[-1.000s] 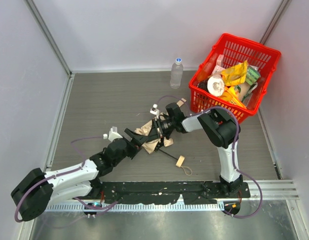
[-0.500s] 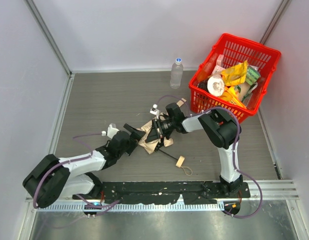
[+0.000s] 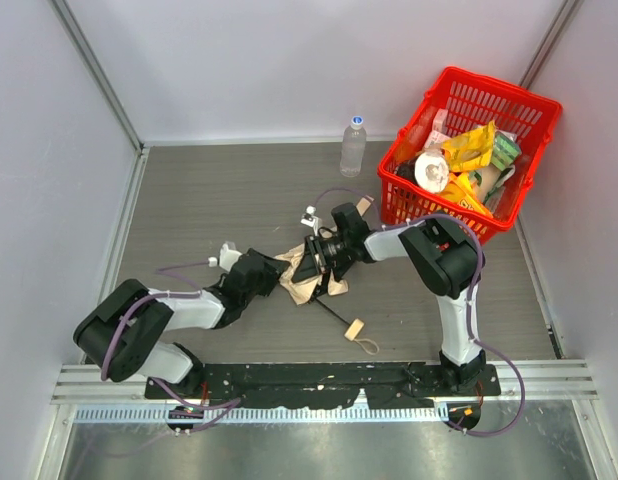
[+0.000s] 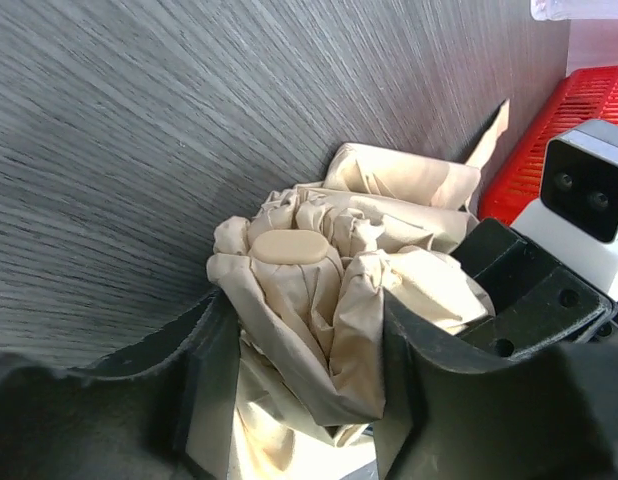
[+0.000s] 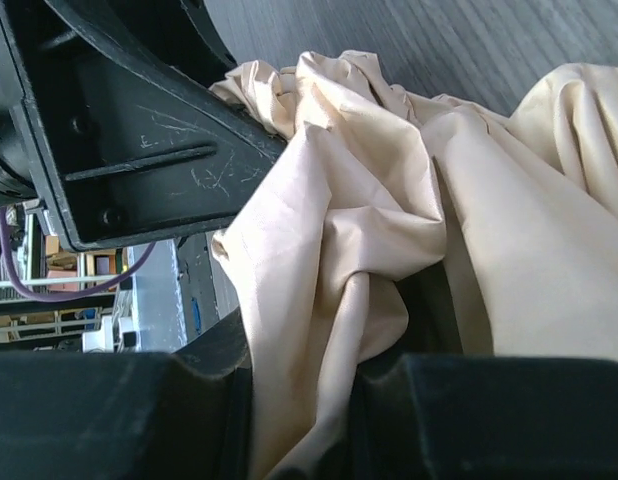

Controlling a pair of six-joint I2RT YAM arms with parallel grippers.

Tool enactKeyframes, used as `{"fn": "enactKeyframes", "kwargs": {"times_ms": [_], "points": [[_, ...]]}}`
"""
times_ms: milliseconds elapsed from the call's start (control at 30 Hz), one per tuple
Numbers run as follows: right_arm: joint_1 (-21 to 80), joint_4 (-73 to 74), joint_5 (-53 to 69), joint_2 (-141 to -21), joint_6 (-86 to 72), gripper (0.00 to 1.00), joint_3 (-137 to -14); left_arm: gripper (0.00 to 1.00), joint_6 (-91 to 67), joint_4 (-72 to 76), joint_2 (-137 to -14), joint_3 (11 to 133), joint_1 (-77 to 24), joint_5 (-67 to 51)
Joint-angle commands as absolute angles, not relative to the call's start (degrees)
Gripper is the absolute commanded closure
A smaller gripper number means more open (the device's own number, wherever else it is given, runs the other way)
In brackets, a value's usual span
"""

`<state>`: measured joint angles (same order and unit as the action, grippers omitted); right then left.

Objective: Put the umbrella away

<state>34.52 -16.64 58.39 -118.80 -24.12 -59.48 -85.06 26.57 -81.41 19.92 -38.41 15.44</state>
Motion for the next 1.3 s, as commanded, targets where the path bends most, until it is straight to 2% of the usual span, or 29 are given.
{"fn": "enactKeyframes", "kwargs": {"times_ms": [0,100,233,267,433,467,500,533,600,767,967,1100,1267], "points": [[37.6,2.5,49.1,-124.3,-17.8,0.99,-57.2,0.63,-81.5,19.8,-84.6,20.7,-38.6,12.7],[38.0,4.2,47.7,-124.5,-16.3,0.99,-58.3,0.86,-79.5,15.7,-84.9,22.7,-38.0,11.3],[39.2,7.0,43.3,-122.9,-14.2,0.99,-59.0,1.0,-79.6,11.5,-86.4,24.3,-36.7,7.1],[39.9,7.6,41.5,-121.7,-13.9,0.98,-58.9,1.0,-80.2,11.2,-86.7,24.3,-36.6,6.3],[42.6,7.8,33.0,-113.5,-13.3,0.73,-57.0,1.0,-83.3,9.2,-85.6,22.8,-36.6,4.0],[43.6,7.5,31.7,-112.2,-13.3,0.57,-56.5,1.0,-83.4,7.7,-84.6,22.7,-36.6,4.0],[43.9,7.3,29.0,-109.4,-13.0,0.47,-55.5,1.0,-83.7,5.9,-83.0,22.7,-36.6,4.4],[44.8,7.2,27.3,-107.8,-12.7,0.33,-55.2,1.0,-84.1,3.4,-81.2,22.8,-36.6,4.9],[45.9,7.1,23.3,-103.9,-12.1,0.29,-54.1,1.0,-85.0,-2.0,-77.5,22.9,-36.7,6.1],[50.4,3.2,10.9,-92.7,-9.4,0.25,-50.5,1.0,-86.2,-12.1,-72.3,24.8,-36.7,6.7],[59.4,-2.0,-5.2,-84.2,-3.6,0.24,-46.7,1.0,-88.1,-15.8,-74.0,25.7,-36.7,4.7],[65.9,-2.6,-12.9,-84.2,-0.4,0.24,-47.1,1.0,-89.2,-16.3,-74.2,25.7,-37.0,4.9],[69.1,-2.0,-17.9,-92.2,1.2,0.24,-50.9,1.0,-89.6,-17.9,-74.2,27.2,-38.1,6.7]]}}
